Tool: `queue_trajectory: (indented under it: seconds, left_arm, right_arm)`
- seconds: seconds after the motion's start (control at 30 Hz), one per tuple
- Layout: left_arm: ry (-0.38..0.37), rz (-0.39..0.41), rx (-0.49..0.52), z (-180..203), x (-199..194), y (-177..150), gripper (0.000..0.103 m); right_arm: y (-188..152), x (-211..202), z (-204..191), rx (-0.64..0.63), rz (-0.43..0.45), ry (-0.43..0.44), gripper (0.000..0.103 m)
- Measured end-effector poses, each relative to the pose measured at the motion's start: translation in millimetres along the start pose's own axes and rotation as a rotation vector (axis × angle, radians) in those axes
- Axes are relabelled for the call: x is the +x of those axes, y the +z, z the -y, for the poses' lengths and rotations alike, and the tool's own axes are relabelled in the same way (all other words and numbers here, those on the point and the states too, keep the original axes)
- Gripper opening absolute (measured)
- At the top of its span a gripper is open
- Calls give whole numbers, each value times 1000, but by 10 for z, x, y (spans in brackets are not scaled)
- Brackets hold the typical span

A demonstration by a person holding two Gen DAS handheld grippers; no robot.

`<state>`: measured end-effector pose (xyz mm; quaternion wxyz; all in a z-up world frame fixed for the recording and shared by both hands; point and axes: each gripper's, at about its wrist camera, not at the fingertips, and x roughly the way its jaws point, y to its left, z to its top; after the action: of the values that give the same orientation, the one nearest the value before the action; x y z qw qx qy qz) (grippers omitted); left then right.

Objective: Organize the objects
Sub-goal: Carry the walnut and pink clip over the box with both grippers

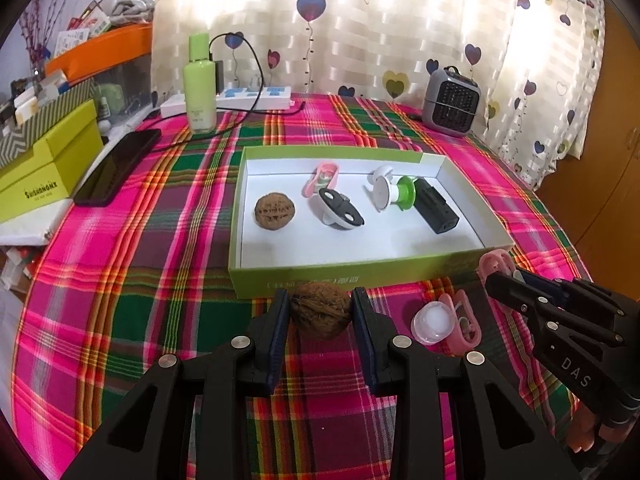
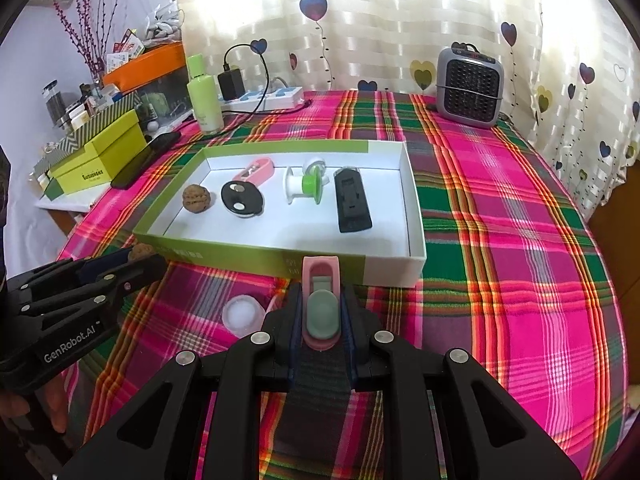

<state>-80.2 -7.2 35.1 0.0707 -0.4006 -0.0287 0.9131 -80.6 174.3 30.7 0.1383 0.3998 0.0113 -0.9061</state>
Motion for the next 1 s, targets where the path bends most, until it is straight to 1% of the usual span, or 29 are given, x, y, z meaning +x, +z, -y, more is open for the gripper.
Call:
queue_trajectory:
  seconds: [0.3,0.73,1.0]
  left_arm:
    - [3,29,1,-9,-27,147,29]
    - [-3,30,-1,-58,112,378,29]
    - [-3,19,-11,-95,229,448,29]
  right_arm:
    - [129,-10,-45,-19,19,11,18]
    - [338,113,-18,-22,16,32,18]
    - [449,232,-12,-25,6,41,18]
